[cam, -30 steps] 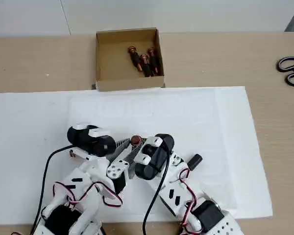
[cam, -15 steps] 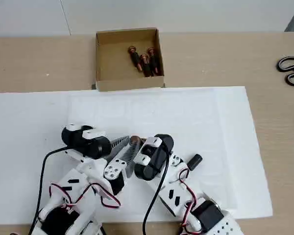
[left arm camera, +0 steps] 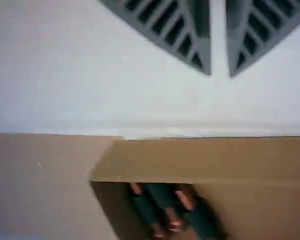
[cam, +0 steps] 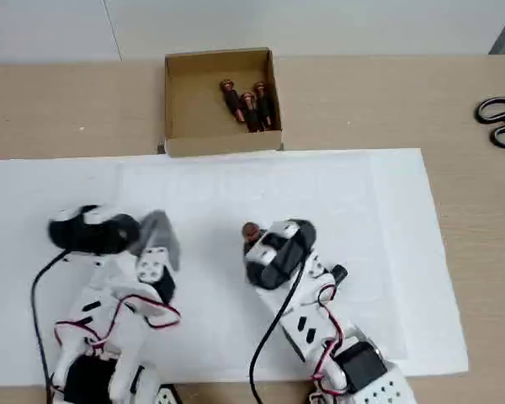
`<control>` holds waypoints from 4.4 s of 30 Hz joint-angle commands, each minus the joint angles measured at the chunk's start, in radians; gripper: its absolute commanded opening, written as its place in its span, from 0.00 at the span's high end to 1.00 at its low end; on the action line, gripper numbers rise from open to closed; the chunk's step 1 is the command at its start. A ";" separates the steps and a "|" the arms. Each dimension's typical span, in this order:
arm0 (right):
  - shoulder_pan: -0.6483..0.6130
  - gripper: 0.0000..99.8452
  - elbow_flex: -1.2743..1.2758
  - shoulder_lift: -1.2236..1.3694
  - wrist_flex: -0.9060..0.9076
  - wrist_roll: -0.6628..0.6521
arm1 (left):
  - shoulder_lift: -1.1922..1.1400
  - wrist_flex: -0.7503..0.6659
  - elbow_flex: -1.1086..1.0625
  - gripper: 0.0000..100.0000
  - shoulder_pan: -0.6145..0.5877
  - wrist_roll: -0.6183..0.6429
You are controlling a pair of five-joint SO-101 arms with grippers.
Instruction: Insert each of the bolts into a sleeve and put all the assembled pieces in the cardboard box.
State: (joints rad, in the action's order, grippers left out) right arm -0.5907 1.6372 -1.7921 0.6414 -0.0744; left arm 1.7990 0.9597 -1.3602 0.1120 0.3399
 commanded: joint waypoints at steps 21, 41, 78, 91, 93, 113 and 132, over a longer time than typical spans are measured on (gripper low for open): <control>0.369 1.00 -0.514 0.728 0.073 0.230 | 0.003 0.029 -0.024 0.99 -0.307 -0.077; 0.325 1.00 -1.583 1.796 0.073 0.173 | 0.011 0.178 -0.018 0.99 -0.285 -0.066; 0.249 0.70 -2.753 2.776 0.297 -0.035 | 0.011 0.212 -0.018 0.99 -0.285 -0.071; 0.251 0.70 -3.279 2.787 1.032 0.072 | -0.005 0.058 0.199 0.99 -0.285 -0.028; 0.266 0.70 -3.297 2.787 1.096 0.101 | -0.054 0.057 0.245 0.99 -0.285 -0.046; 0.323 0.99 -3.230 2.621 1.107 0.141 | -1.033 0.466 1.319 0.99 -0.150 0.169; 0.302 0.99 -1.683 1.527 1.084 0.146 | -1.034 0.520 1.291 0.99 -0.152 0.169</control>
State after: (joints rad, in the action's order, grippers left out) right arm -0.2931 -0.2424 -0.1197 1.7323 0.0591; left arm 0.7618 1.4814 -0.0790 -0.0430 0.5056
